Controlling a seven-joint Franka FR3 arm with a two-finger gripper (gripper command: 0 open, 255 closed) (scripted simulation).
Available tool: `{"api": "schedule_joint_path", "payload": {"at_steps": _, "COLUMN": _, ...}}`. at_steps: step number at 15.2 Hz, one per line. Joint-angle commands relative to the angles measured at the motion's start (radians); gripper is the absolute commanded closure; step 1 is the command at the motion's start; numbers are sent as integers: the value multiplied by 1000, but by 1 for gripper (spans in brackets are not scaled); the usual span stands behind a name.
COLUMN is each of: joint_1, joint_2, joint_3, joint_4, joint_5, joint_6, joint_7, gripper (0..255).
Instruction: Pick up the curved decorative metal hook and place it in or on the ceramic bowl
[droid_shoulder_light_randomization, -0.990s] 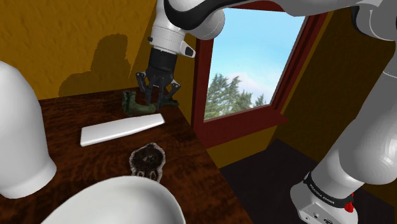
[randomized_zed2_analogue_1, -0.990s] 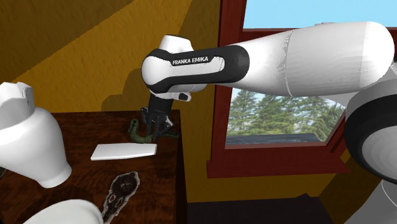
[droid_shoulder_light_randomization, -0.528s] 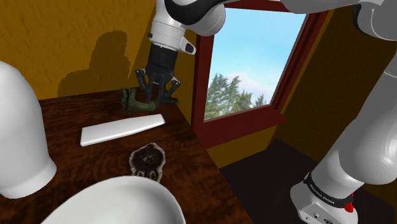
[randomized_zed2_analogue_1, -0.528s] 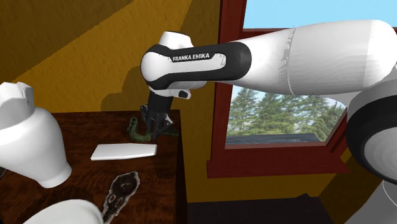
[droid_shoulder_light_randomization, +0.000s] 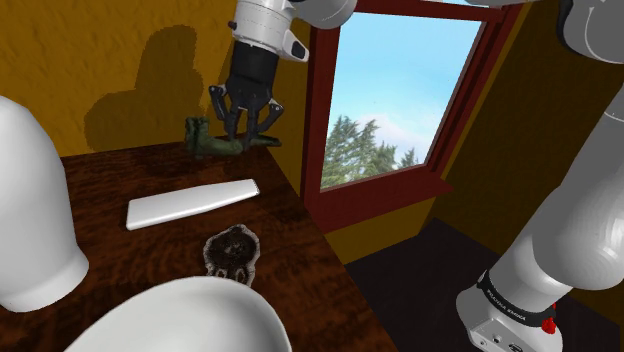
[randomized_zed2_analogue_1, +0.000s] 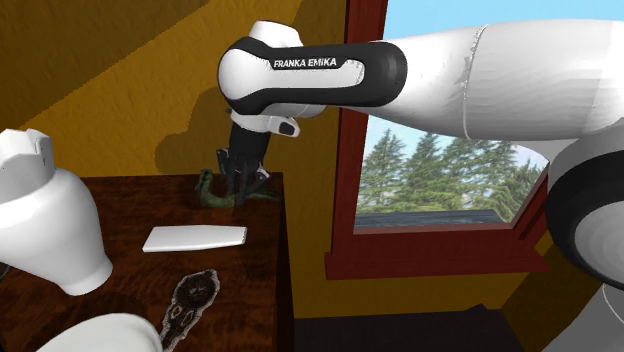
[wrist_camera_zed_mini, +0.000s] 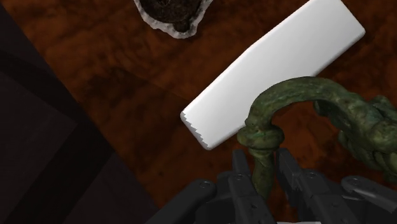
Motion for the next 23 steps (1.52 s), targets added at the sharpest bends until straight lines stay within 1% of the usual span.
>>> {"api": "schedule_joint_path", "payload": {"at_steps": 1, "joint_1": 0, "joint_2": -3, "joint_3": 0, "joint_4": 23, "joint_5": -2, "joint_6": -24, "joint_7": 9, "gripper": 255}}
{"api": "schedule_joint_path", "payload": {"at_steps": 10, "joint_1": 2, "joint_2": 10, "joint_3": 1, "joint_4": 156, "joint_5": -17, "joint_6": -139, "joint_7": 51, "gripper": 255}}
{"api": "schedule_joint_path", "payload": {"at_steps": 18, "joint_1": 11, "joint_2": 41, "joint_3": 4, "joint_4": 299, "joint_5": -38, "joint_6": -246, "joint_7": 94, "gripper": 255}}
{"api": "schedule_joint_path", "payload": {"at_steps": 19, "joint_1": 12, "joint_2": 44, "joint_3": 5, "joint_4": 307, "joint_5": -40, "joint_6": -252, "joint_7": 97, "gripper": 255}}
{"api": "schedule_joint_path", "payload": {"at_steps": 23, "joint_1": 41, "joint_2": -34, "joint_3": 34, "joint_4": 215, "joint_5": -11, "joint_6": -208, "joint_7": 150, "gripper": 255}}
